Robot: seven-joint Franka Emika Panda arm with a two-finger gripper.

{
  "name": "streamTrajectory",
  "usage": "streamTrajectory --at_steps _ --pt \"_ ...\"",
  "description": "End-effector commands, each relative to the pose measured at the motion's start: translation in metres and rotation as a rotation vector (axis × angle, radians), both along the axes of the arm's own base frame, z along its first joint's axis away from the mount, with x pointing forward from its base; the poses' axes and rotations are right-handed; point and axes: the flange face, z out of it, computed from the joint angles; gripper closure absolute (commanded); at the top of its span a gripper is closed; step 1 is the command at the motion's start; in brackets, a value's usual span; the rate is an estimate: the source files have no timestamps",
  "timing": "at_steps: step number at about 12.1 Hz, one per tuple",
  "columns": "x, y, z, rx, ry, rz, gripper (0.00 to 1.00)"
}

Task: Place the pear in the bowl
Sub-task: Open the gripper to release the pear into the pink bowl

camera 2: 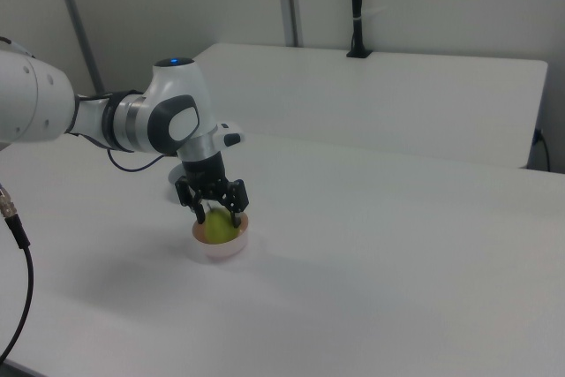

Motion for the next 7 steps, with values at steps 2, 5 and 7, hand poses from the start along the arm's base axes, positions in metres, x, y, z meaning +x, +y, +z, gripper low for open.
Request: streamTrajectory --at_steps 2,5,7 --pt "0.003 0.001 0.004 -0.010 -0.016 -0.009 0.00" --pt "0.003 0.001 0.008 -0.010 -0.019 -0.011 0.00" --pt "0.004 0.003 0.028 -0.015 0.002 -0.023 0.00"
